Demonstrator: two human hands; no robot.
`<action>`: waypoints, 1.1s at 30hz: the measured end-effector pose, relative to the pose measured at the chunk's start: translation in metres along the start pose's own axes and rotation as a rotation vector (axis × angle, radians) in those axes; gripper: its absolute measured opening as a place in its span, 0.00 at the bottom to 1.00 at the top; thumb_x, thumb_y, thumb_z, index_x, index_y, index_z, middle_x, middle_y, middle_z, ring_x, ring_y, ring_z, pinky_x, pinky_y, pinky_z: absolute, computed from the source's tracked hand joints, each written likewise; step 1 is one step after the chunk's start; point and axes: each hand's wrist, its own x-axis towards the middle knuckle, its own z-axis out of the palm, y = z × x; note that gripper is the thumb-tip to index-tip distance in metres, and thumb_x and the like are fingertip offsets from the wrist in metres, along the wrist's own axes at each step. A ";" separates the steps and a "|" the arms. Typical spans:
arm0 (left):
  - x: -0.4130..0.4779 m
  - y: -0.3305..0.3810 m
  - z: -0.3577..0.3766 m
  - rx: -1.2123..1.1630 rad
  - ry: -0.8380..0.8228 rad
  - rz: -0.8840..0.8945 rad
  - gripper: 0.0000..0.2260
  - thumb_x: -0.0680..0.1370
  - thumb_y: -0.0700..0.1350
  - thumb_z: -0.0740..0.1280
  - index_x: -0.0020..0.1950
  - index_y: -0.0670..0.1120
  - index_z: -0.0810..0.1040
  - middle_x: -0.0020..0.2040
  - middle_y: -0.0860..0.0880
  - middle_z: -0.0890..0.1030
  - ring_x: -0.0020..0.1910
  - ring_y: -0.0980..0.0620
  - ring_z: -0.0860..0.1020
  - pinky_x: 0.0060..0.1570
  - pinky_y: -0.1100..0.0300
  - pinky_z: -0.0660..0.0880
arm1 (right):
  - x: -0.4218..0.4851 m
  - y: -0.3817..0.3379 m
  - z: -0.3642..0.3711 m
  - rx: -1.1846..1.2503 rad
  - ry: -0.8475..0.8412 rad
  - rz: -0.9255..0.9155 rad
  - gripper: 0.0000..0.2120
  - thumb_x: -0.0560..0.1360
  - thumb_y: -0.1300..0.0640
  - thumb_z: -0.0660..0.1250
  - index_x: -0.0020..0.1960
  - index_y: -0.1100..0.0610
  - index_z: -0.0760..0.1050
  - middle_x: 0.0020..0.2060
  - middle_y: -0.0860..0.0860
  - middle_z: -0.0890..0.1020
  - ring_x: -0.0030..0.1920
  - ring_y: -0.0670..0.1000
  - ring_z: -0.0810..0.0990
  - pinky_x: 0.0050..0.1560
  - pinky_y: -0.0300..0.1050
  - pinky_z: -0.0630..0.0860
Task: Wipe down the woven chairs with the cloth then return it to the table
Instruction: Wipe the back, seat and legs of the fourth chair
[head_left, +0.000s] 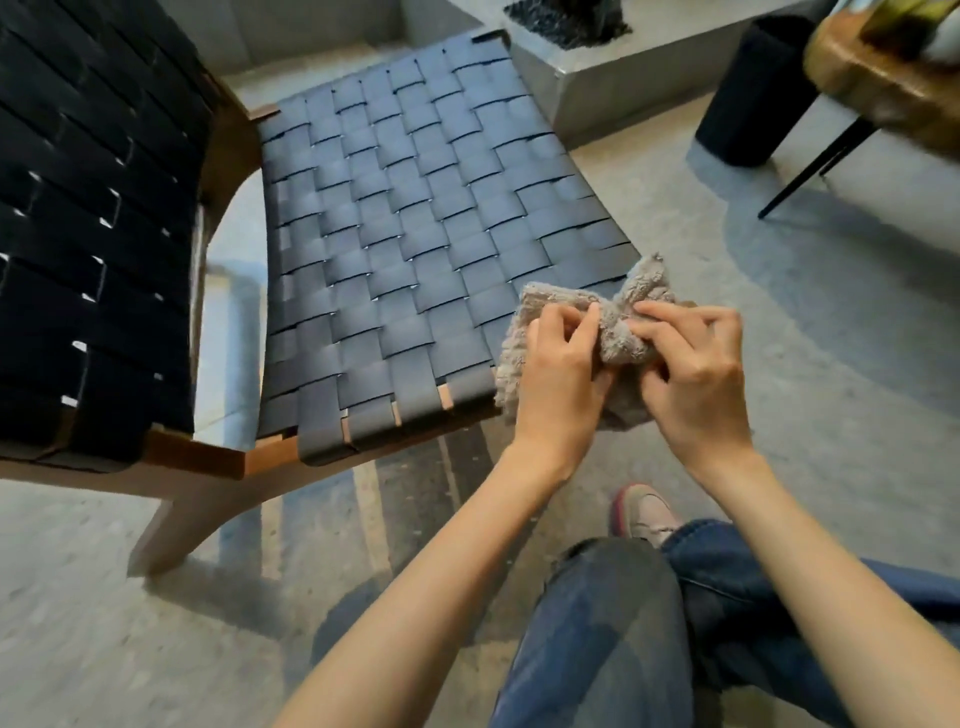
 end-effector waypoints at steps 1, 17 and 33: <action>0.010 0.008 0.006 -0.018 -0.037 0.032 0.22 0.71 0.36 0.71 0.64 0.39 0.74 0.53 0.42 0.72 0.53 0.45 0.70 0.56 0.54 0.70 | 0.002 0.007 -0.006 -0.032 0.009 0.061 0.18 0.66 0.75 0.66 0.53 0.64 0.81 0.55 0.57 0.81 0.50 0.62 0.70 0.53 0.42 0.66; 0.022 0.010 0.025 0.234 -0.031 0.271 0.17 0.77 0.48 0.67 0.64 0.43 0.76 0.51 0.43 0.73 0.51 0.45 0.70 0.51 0.54 0.67 | 0.039 0.063 -0.010 0.131 -0.539 0.224 0.25 0.72 0.70 0.61 0.69 0.61 0.70 0.62 0.61 0.77 0.62 0.60 0.74 0.54 0.32 0.62; -0.016 -0.027 0.042 0.677 0.176 0.466 0.26 0.75 0.36 0.62 0.74 0.43 0.65 0.55 0.47 0.60 0.54 0.47 0.62 0.51 0.54 0.63 | -0.024 0.029 0.069 0.819 -0.034 0.550 0.37 0.81 0.49 0.56 0.74 0.48 0.29 0.76 0.52 0.53 0.75 0.54 0.58 0.73 0.56 0.61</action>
